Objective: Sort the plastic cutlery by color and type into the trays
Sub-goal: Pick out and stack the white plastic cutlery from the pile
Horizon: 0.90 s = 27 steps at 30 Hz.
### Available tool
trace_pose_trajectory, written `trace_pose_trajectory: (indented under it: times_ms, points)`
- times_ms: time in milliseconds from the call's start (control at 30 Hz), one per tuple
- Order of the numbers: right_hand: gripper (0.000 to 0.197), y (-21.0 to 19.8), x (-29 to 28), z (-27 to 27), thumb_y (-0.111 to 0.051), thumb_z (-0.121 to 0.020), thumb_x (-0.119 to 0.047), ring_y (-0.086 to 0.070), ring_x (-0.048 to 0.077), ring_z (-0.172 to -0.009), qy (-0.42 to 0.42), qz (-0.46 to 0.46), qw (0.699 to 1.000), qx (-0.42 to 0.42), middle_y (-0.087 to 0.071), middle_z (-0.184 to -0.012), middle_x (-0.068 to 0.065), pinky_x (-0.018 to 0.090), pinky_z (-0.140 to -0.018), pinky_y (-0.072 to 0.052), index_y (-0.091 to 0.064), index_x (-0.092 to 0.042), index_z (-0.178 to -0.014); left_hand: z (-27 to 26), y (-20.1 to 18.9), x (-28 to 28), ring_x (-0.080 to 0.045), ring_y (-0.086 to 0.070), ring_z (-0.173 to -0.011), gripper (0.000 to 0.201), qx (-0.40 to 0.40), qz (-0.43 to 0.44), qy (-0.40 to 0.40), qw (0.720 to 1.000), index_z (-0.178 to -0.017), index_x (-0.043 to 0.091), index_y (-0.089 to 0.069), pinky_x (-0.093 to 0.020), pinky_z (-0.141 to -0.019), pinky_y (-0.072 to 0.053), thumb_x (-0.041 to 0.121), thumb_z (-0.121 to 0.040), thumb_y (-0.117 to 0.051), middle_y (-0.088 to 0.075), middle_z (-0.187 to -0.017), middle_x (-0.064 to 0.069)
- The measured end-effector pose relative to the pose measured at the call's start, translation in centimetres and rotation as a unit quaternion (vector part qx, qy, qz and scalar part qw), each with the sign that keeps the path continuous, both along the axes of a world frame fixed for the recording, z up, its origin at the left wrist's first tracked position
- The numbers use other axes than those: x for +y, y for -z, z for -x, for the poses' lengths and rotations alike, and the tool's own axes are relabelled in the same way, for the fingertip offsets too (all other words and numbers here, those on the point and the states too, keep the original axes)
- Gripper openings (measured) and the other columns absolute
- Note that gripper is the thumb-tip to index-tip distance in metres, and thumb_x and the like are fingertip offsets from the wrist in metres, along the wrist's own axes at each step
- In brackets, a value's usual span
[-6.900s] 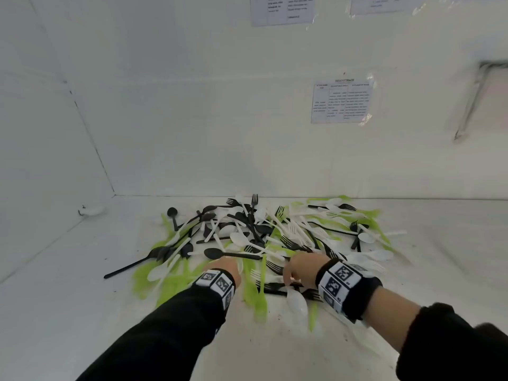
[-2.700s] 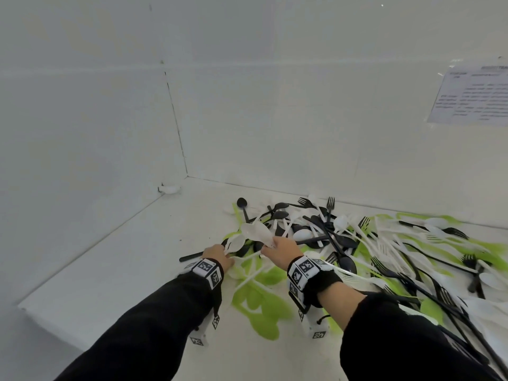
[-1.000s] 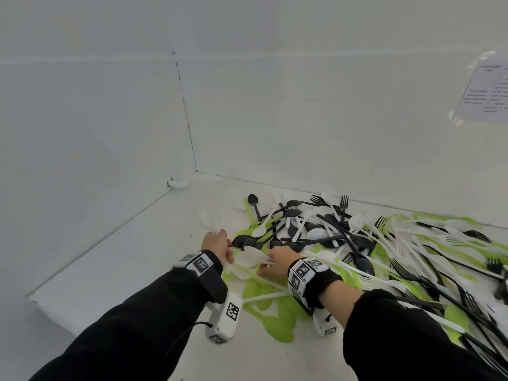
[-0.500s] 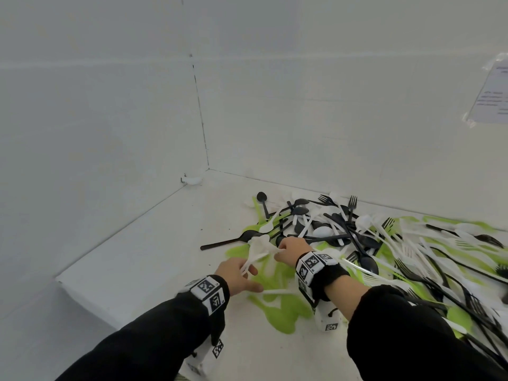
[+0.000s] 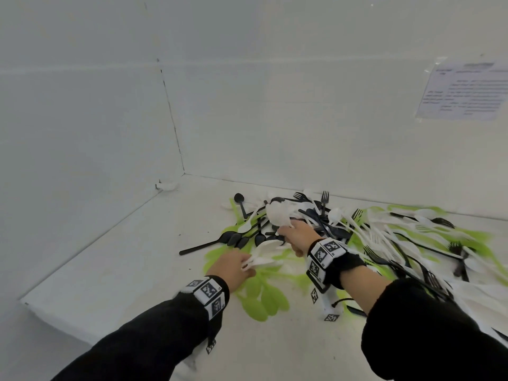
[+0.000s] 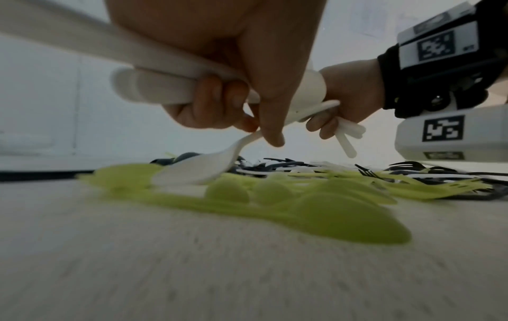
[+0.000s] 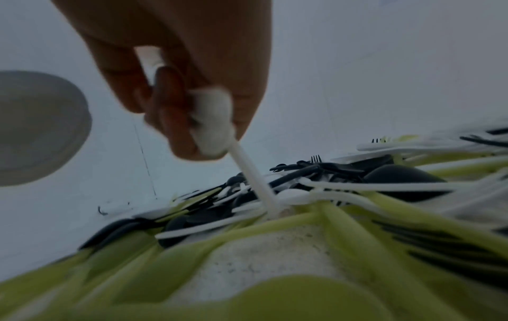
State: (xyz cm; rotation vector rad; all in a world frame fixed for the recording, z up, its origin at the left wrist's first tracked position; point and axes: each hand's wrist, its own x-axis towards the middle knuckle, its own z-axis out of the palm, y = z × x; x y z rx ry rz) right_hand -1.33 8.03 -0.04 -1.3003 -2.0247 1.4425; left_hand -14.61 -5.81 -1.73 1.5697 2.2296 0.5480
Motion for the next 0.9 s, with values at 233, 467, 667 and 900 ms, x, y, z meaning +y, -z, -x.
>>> trace_pose_trajectory:
  times_ms: [233, 467, 667, 900]
  points:
    - [0.032, -0.9, -1.0, -1.5, -0.040, -0.097, -0.025, -0.022, 0.004, -0.025, 0.003, 0.299, 0.946, 0.129, -0.046, -0.057, -0.001, 0.008, -0.036, -0.022, -0.054, -0.009, -0.074, -1.0, -1.0, 1.4, -0.014, -0.049, -0.082, 0.019, -0.055, -0.115, 0.040, 0.991, -0.100, 0.012, -0.069, -0.023, -0.070, -0.033, 0.024, -0.086, -0.066, -0.050, -0.082, 0.004]
    - [0.032, -0.1, -2.2, -1.6, -0.033, -0.097, -0.020, -0.022, 0.000, -0.026, -0.067, 0.351, 0.931, 0.079, -0.042, -0.045, -0.007, 0.009, -0.033, -0.020, -0.049, -0.019, -0.069, -3.1, -1.3, 2.7, -0.010, -0.054, -0.081, 0.009, -0.207, -0.175, 0.084, 0.959, -0.092, 0.014, -0.068, -0.014, -0.071, -0.040, 0.018, -0.084, -0.069, -0.060, -0.084, 0.004]
    - [0.025, 0.6, -1.3, -1.5, -0.046, -0.093, -0.015, -0.029, 0.006, -0.025, 0.058, 0.305, 0.936, 0.167, -0.040, -0.040, -0.001, 0.013, -0.034, -0.027, -0.050, -0.013, -0.069, -4.0, -1.3, 3.9, -0.001, -0.054, -0.065, 0.018, -0.310, -0.192, 0.050, 0.930, -0.084, 0.029, -0.059, -0.015, -0.062, -0.041, 0.014, -0.082, -0.070, -0.056, -0.071, 0.010]
    - [0.019, 1.1, 1.4, -1.8, -0.047, -0.086, 0.000, -0.032, 0.008, -0.024, 0.243, 0.122, 0.928, 0.253, -0.054, -0.064, 0.016, 0.018, -0.033, -0.030, -0.058, 0.003, -0.071, -4.5, -1.3, 6.2, -0.010, -0.017, -0.045, 0.037, -0.522, -0.079, -0.153, 0.835, -0.089, 0.017, -0.045, -0.016, -0.044, -0.014, 0.049, -0.096, -0.026, -0.025, -0.059, 0.003]
